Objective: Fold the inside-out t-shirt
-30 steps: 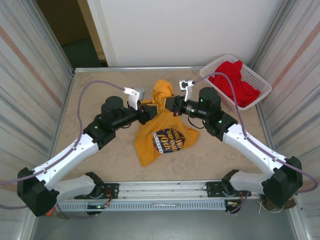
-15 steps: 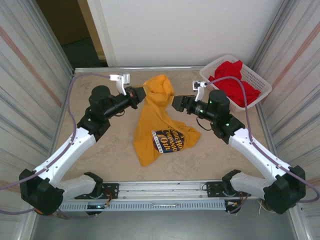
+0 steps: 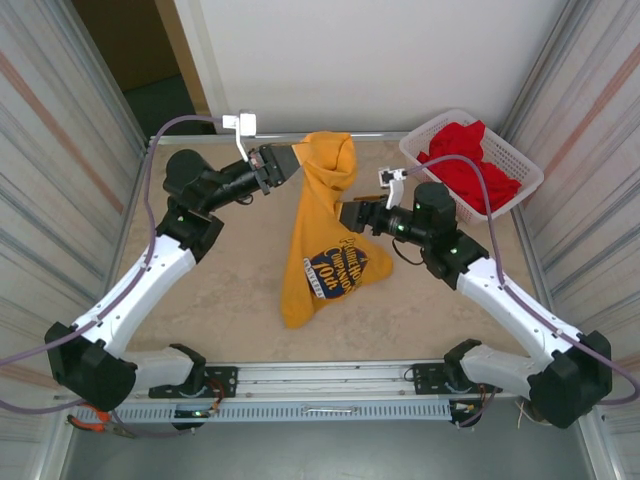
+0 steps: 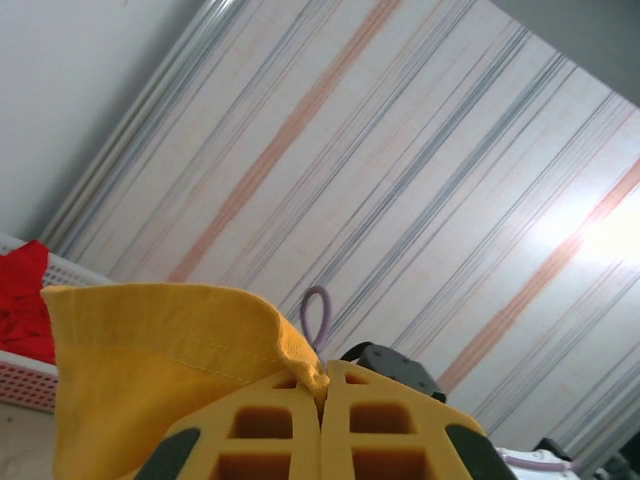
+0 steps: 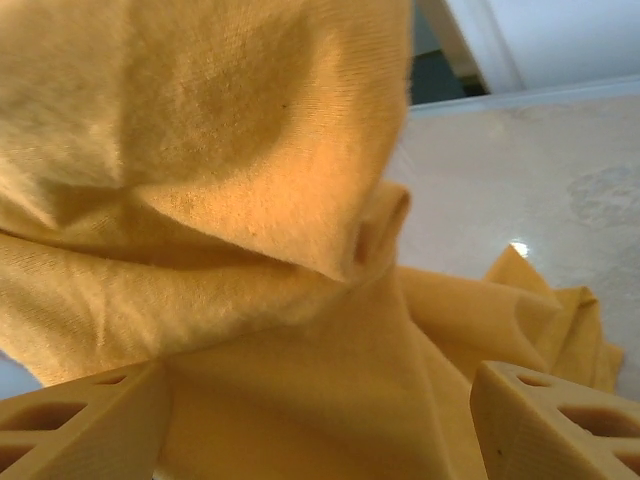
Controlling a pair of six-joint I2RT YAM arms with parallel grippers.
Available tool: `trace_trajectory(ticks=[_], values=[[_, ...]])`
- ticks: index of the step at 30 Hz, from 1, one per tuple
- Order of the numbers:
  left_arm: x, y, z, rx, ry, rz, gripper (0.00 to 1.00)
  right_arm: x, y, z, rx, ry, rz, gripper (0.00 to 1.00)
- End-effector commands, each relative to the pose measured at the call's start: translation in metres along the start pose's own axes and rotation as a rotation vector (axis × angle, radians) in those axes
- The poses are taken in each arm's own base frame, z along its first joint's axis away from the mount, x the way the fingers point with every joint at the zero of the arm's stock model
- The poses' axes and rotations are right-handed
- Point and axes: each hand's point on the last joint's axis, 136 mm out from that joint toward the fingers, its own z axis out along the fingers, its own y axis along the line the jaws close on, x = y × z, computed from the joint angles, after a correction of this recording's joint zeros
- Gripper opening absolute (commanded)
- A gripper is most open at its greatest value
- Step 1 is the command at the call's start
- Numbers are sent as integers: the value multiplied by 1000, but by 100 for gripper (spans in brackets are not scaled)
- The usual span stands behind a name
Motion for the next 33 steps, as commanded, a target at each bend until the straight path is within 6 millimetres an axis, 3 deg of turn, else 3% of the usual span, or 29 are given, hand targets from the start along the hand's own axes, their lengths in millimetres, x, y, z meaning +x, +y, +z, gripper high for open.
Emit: trace_trajectory(ticks=[1, 3, 4, 7, 10, 15, 18, 20, 22, 23, 24, 26, 27, 29, 31, 33], values=[[-23, -40, -1, 124, -54, 26, 0, -7, 34, 9, -128, 23, -64, 78], [-29, -40, -1, 120, -80, -3, 0, 2, 44, 21, -173, 61, -61, 77], [-32, -40, -2, 116, -95, -13, 0, 5, 49, 25, -187, 76, -65, 71], [-42, -35, -5, 76, -145, -51, 0, 7, 61, 26, -235, 94, -63, 0], [-55, -29, -12, 25, -195, -60, 0, -12, 80, 7, -259, 28, -81, 0], [-83, -11, -17, -75, -235, -12, 0, -61, 126, -40, -269, -134, -142, 0], [-97, 33, -12, -162, -237, -45, 0, -84, 123, -44, -190, -200, -154, 0], [-103, 79, -7, -232, -229, -99, 5, -95, 97, -29, -82, -215, -125, 0], [-105, 129, -3, -295, -215, -142, 36, -106, 57, -9, 38, -232, -66, 0], [-105, 161, -5, -335, -209, -185, 46, -109, 31, 5, 107, -228, -27, 0], [-108, 179, -5, -333, -208, -196, 51, -115, 2, 15, 180, -230, 17, 0], [-105, 224, -12, -349, -212, -258, 58, -123, -67, 39, 329, -222, 111, 0], [-103, 236, -15, -354, -216, -274, 60, -125, -97, 47, 390, -202, 142, 0], [-90, 256, -26, -391, -212, -311, 63, -120, -153, 65, 487, -102, 201, 54], [-72, 260, -36, -424, -189, -318, 68, -110, -180, 67, 562, -45, 216, 71], [-47, 260, -48, -471, -132, -321, 70, -98, -180, 62, 568, -31, 193, 78]])
